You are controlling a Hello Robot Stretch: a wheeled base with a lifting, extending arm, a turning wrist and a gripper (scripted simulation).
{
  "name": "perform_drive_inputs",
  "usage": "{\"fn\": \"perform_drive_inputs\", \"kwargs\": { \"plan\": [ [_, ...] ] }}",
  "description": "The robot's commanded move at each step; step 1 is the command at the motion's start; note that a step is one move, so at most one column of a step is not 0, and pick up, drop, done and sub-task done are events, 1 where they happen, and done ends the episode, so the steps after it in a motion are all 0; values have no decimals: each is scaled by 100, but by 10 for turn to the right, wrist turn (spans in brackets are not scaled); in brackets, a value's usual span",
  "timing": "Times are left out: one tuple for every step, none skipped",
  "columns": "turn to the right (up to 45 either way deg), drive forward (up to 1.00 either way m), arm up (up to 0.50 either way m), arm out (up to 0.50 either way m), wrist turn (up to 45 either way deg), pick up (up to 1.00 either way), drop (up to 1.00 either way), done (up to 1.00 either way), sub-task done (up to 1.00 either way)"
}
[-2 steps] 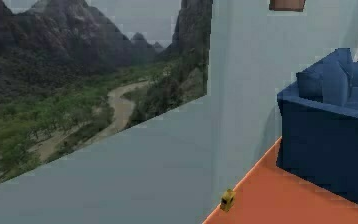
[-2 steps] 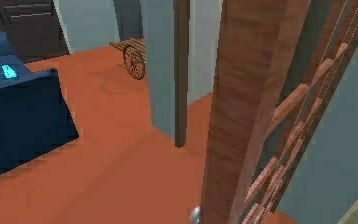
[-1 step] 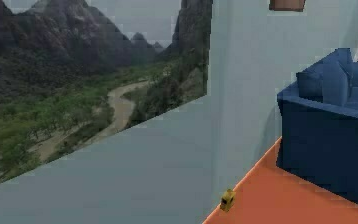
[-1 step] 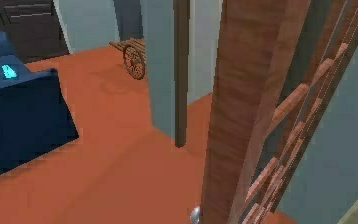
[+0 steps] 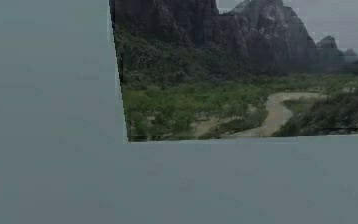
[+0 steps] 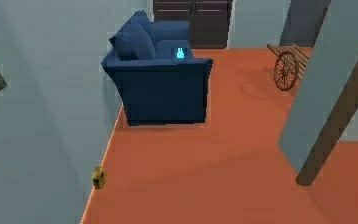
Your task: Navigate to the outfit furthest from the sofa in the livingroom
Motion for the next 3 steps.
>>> {"fn": "perform_drive_inputs", "kwargs": {
  "plan": [
    [0,10,0,0,0,0,0,0,0],
    [-450,0,0,0,0,0,0,0,0],
    [-390,0,0,0,0,0,0,0,0]
  ]
}}
